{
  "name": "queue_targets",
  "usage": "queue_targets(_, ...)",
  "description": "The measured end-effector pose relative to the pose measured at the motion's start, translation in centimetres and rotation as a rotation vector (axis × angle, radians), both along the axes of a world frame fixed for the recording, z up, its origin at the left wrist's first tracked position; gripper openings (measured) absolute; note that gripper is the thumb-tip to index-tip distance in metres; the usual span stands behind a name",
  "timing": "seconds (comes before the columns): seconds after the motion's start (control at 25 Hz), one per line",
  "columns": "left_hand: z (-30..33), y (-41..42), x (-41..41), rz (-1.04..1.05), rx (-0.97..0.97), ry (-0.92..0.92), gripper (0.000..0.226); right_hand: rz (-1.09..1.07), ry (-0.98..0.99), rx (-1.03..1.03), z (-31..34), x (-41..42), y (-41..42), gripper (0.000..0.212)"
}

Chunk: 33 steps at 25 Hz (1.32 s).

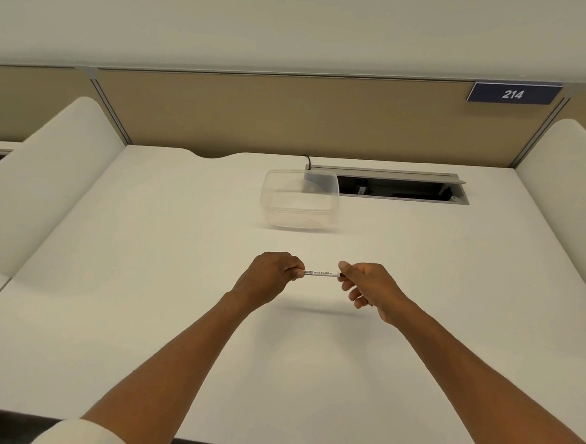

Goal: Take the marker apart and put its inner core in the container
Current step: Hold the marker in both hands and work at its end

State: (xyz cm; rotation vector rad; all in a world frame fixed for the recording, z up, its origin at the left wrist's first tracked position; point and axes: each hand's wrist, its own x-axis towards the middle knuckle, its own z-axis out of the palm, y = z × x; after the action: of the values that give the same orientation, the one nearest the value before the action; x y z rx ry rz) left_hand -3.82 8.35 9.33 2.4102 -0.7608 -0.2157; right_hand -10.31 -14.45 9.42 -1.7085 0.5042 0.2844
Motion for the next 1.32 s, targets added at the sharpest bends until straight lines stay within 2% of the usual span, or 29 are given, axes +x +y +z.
queue_targets(0.08,0.0,-0.3,0.3,-0.003,0.006,0.000,0.015,0.037,0.055,-0.023,-0.1,0.2,-0.1,0.039)
queue_targets(0.28,-0.4,-0.2,0.9,0.011,0.001,0.004,0.015,0.018,-0.037,-0.004,-0.3,0.6,-0.3,0.017)
queue_targets(0.44,-0.5,-0.4,1.3,0.004,0.006,-0.005,0.015,0.030,0.018,-0.034,-0.3,0.9,-0.2,0.036)
queue_targets(0.64,-0.7,-0.5,1.7,0.006,0.003,-0.005,0.015,-0.010,-0.044,-0.039,-0.5,1.3,-0.2,0.012)
queue_targets(0.8,-0.7,-0.5,2.1,0.000,-0.004,0.001,0.016,-0.042,0.014,-0.011,-0.4,1.3,-0.2,0.041)
queue_targets(0.84,-0.7,-0.6,2.1,-0.003,-0.005,0.002,0.016,-0.040,0.026,-0.015,-0.4,1.2,-0.2,0.043)
queue_targets(1.04,-0.9,-0.7,1.9,-0.022,0.001,-0.020,0.017,-0.023,-0.032,-0.008,-0.6,1.2,-0.4,0.016)
queue_targets(1.2,-0.9,-0.7,1.8,-0.019,-0.011,-0.022,0.016,-0.029,-0.013,-0.007,-0.2,1.4,-0.5,0.038)
queue_targets(1.32,-0.7,-0.6,1.7,-0.029,-0.024,-0.031,0.015,0.011,-0.014,-0.055,-0.3,1.7,-0.5,0.028)
